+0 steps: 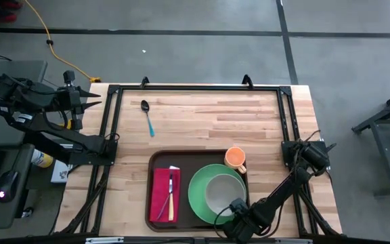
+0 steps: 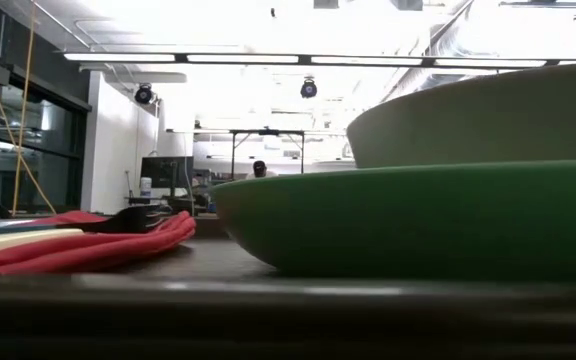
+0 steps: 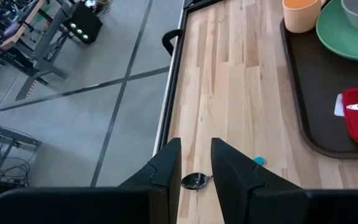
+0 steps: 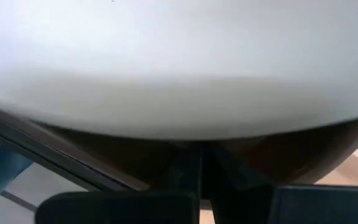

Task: Set up tray
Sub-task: Adjust the black serving tray

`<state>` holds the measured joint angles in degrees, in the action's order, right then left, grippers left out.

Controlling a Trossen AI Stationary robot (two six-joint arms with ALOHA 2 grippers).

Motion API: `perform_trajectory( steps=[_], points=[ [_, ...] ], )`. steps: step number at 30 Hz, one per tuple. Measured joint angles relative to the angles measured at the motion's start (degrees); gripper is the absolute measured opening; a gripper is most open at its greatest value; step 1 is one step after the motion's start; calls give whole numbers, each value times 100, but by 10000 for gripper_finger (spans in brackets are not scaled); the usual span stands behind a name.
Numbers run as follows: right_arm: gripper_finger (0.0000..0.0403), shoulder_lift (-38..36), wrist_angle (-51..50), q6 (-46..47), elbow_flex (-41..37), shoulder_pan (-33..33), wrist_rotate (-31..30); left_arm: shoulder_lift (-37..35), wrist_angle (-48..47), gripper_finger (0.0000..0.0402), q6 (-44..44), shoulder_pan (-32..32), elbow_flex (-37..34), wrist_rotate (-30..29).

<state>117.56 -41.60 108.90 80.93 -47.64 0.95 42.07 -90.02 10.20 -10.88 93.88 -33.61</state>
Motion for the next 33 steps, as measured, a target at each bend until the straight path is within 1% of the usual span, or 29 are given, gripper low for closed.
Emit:
perform_trajectory(
  steps=[15,25,33],
  points=[
    [0,3,-176,467,-9,-118,558,1,0,115,-11,-1,1,50],
    [0,9,-179,425,-9,-116,515,1,0,115,-9,1,1,62],
    [0,9,-188,308,-11,-17,363,0,1,115,-4,1,1,70]
  ],
)
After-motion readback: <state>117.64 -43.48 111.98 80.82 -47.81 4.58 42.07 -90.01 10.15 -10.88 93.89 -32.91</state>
